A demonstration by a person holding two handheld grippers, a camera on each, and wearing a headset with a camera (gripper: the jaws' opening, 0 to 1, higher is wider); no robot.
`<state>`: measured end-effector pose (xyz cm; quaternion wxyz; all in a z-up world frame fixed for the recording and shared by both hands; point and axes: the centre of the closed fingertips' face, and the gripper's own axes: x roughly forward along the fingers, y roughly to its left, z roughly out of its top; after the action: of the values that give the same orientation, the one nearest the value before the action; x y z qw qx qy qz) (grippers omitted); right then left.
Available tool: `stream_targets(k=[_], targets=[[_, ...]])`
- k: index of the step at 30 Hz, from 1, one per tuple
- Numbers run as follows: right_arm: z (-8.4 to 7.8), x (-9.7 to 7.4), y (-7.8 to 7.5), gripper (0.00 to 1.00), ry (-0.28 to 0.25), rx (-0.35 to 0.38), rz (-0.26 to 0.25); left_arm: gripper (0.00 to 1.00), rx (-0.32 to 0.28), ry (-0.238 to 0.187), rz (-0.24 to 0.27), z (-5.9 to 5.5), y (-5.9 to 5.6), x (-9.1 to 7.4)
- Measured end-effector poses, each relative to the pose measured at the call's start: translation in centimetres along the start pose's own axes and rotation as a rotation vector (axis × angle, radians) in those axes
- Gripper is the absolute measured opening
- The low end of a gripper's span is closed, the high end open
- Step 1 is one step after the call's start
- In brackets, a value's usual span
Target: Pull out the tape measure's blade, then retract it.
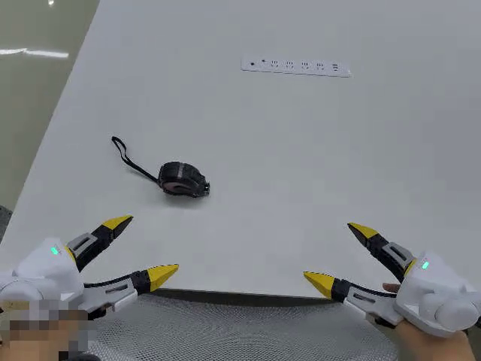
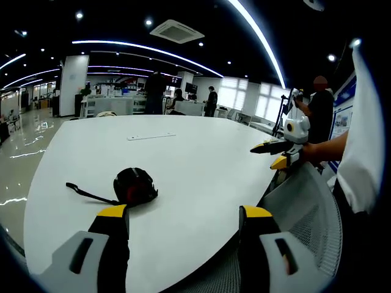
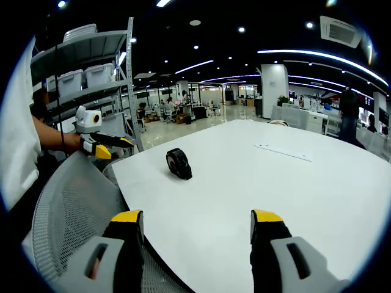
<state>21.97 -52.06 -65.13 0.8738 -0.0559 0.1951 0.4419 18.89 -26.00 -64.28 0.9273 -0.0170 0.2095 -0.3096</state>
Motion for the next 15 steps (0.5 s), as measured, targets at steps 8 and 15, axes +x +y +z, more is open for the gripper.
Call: stream_targets(k=[8,15], targets=[[-0.12,-0.06,0.05,0.72,0.001,0.002,0.000,0.71,0.000,0.003,0.000,-0.13,0.00,0.00],[0.27,0.14,0.16,0.72,-0.008,0.002,0.008,0.71,0.005,0.010,0.005,-0.38,0.53,-0.06]])
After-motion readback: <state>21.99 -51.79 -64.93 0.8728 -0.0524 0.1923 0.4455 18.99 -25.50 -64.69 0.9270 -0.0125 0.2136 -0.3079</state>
